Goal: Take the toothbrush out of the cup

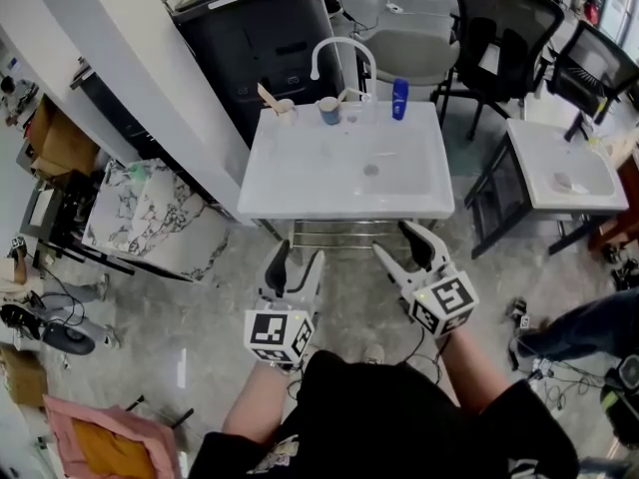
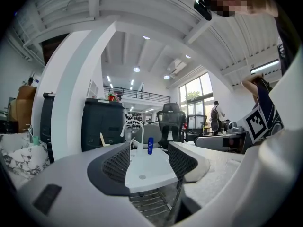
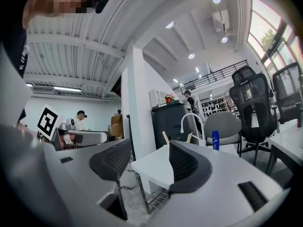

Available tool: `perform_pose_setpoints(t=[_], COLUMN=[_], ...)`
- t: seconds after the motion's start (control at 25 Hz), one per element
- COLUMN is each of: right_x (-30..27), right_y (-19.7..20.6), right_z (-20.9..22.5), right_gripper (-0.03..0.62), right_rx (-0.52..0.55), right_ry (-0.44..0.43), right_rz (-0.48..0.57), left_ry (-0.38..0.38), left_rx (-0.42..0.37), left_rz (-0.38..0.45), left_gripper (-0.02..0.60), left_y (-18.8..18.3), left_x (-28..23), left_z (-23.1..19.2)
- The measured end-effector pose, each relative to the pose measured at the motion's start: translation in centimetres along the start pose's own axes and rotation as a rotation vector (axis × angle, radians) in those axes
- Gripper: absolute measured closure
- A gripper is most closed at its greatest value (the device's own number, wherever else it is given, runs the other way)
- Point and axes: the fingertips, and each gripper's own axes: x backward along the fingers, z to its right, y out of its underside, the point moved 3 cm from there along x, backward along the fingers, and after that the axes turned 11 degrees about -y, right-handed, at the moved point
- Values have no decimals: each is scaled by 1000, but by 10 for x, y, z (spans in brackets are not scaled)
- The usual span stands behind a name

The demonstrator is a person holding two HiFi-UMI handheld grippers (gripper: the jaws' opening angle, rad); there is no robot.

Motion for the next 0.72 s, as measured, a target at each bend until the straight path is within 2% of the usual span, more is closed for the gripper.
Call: perform_pose_setpoints(t=[0.44, 0.72], right_x=[-27, -68], right_y=[-2, 2], right_z=[19, 38], right_gripper=[330, 330], right_rx=[6, 9], right_ry=[1, 54], right_rz=[3, -1], left_ry=[-1, 42], left_rx=[-3, 15], left_rz=[-1, 3], left_gripper=[344, 344], left_y=[0, 4], left_x=[-30, -71], left_z=[-19, -57])
